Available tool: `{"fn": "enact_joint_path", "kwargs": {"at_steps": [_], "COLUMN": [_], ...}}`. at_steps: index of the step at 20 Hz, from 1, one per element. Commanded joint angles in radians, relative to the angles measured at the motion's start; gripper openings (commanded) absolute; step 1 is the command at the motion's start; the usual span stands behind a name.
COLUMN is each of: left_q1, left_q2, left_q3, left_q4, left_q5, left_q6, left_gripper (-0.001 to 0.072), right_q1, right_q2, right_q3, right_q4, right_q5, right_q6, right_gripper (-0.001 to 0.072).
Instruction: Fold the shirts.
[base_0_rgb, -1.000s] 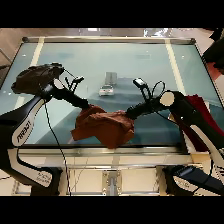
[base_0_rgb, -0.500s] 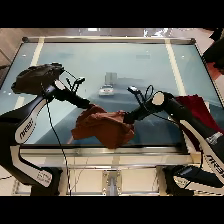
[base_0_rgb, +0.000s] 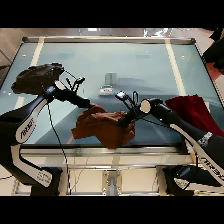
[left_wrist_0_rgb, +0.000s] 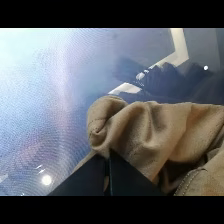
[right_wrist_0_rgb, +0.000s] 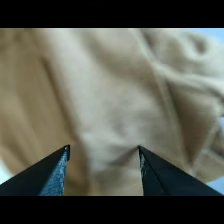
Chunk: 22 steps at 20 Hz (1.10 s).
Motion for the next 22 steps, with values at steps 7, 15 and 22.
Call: {"fn": "enact_joint_path", "kwargs": {"at_steps": [7,15,22], "left_q1": [0.025,0.373,0.665], "left_q2": [0.050,0.686,1.309], "left_q3": [0.001,0.001,0.001], "left_q4": [-0.129,-0.315,-0.286], "left_q5": [0.000,0.000,0.068], "left_q6": [-0.063,-0.060,-0.060], "left_gripper": [0.0010,0.0009,0.0009], "right_q1": [0.016,0.016,0.016], "right_q2": [0.005,0.329,0.636], "right_q3": [0.023,0.409,0.800], "right_q4": [-0.127,-0.317,-0.313], "right_q5": [0.016,0.580,0.405], "right_q6": [0.048,0.134,0.231], "right_gripper": [0.0008,0.0008,0.0008]}}
